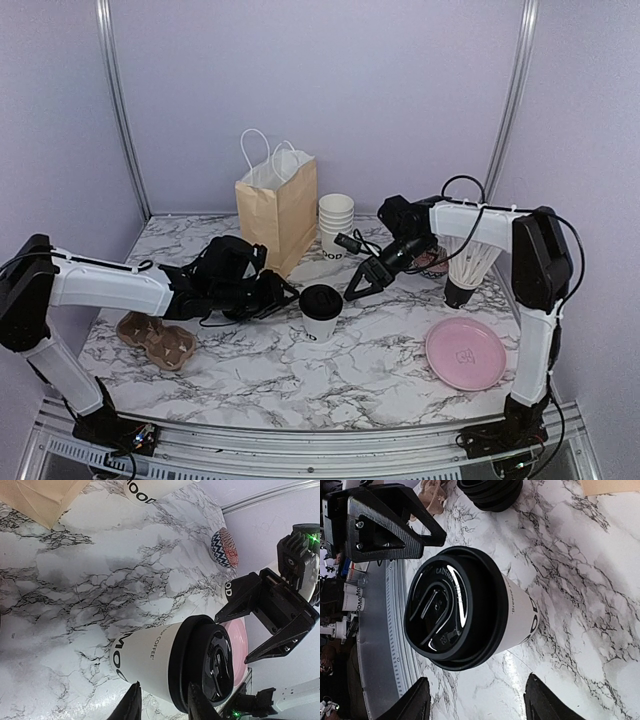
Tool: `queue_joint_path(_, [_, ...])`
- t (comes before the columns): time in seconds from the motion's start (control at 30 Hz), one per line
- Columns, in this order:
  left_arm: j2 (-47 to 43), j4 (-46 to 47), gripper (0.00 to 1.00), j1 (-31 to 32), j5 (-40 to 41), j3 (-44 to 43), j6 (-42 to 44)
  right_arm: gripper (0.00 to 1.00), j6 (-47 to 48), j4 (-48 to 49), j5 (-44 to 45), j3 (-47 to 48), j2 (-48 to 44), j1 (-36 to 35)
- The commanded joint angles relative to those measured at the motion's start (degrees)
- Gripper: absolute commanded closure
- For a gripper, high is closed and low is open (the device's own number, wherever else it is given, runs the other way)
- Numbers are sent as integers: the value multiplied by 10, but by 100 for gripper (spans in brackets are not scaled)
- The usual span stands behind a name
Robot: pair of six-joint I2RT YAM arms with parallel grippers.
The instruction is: Pack the takeout coffee
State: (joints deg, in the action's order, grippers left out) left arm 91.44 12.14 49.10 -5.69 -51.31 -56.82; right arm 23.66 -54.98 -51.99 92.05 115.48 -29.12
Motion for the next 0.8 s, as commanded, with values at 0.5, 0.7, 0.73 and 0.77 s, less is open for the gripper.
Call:
queue_joint_path(0.5, [56, 37, 73, -4, -31, -23, -1, 40, 4, -8, -19, 71, 50, -26])
queue_joint_path(0.7, [78, 39, 79, -4, -32, -14, -5, 42, -16, 1, -9, 81, 73, -28])
queue_joint_path(0.73, [82, 39, 79, -4, -34, -11, -7, 44, -24, 6, 0, 80, 78, -29])
queue_joint_path(0.77, [86, 38, 80, -4, -36, -6, -10, 46, -32, 15, 16, 75, 82, -29])
